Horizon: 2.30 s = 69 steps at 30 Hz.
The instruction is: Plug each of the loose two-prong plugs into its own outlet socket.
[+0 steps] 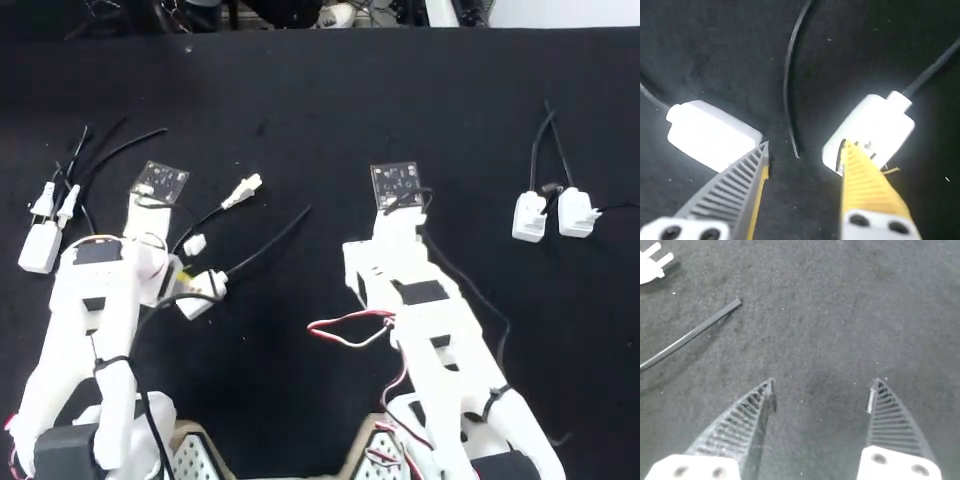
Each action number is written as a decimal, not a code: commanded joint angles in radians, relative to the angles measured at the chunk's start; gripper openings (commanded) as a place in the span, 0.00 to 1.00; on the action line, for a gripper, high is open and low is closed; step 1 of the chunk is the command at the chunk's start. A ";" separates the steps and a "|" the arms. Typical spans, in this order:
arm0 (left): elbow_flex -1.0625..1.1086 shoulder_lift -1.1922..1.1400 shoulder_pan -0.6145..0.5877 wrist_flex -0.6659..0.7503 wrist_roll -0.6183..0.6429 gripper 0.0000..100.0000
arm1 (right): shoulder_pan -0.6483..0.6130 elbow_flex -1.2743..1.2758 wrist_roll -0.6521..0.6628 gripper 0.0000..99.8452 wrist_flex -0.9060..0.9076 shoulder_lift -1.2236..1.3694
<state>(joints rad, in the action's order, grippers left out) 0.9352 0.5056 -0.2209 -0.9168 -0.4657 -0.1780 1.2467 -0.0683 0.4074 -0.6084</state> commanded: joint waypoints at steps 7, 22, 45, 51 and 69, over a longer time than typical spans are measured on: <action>0.036 0.028 0.133 -0.049 -0.006 0.22 | 0.021 -0.042 -0.011 0.28 -0.025 -0.001; -0.105 0.028 0.352 -0.288 0.071 0.22 | 0.021 -0.042 -0.011 0.28 -0.025 -0.002; -0.054 0.028 0.173 -0.330 -0.041 0.22 | 0.023 -0.042 -0.011 0.28 -0.025 -0.001; -0.093 0.028 0.286 -0.359 0.049 0.22 | 0.029 -0.042 -0.011 0.28 -0.025 -0.005; 0.076 0.026 0.219 -0.152 -0.021 0.22 | 0.146 -0.085 -0.017 0.28 -0.017 -0.007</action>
<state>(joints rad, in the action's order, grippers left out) 0.9735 0.5163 -0.1212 -1.0426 -0.5086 -0.1028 1.2405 -0.0713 0.4074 -0.6084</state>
